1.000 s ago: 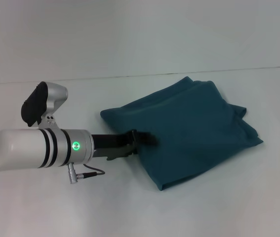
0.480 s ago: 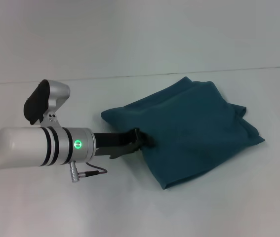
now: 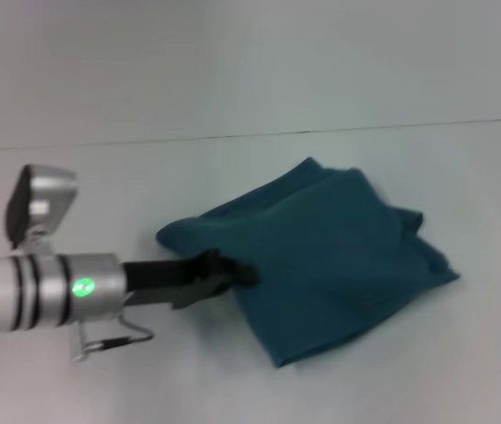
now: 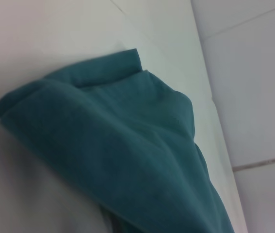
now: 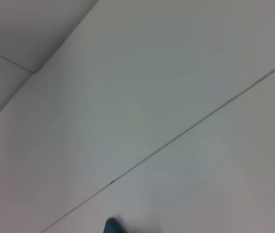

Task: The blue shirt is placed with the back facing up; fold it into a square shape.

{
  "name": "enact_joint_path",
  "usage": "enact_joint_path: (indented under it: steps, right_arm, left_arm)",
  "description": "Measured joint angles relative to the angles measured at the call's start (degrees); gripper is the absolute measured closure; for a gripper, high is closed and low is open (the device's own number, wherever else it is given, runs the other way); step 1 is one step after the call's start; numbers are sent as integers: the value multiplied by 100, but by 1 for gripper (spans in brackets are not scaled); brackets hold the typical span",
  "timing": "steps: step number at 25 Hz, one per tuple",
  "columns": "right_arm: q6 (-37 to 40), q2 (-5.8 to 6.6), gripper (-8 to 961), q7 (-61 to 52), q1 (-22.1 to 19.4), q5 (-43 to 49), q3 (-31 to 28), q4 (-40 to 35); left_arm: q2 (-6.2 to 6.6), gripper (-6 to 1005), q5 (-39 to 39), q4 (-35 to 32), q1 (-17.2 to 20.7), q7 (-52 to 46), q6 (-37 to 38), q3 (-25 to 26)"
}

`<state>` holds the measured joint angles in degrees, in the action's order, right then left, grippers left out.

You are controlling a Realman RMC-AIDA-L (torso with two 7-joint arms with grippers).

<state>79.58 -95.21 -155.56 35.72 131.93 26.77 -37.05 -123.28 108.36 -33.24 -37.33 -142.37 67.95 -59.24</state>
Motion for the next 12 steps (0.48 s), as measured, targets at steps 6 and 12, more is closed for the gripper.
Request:
enact_joint_path:
  steps: [6, 12]
  right_arm:
    - [14, -52, 26, 30, -3, 0, 30, 6]
    - [91, -88, 26, 188, 36, 5, 53, 125]
  left_arm:
    - [588, 893, 57, 65, 325, -38, 340, 70]
    - [925, 892, 229, 244, 207, 3, 47, 58]
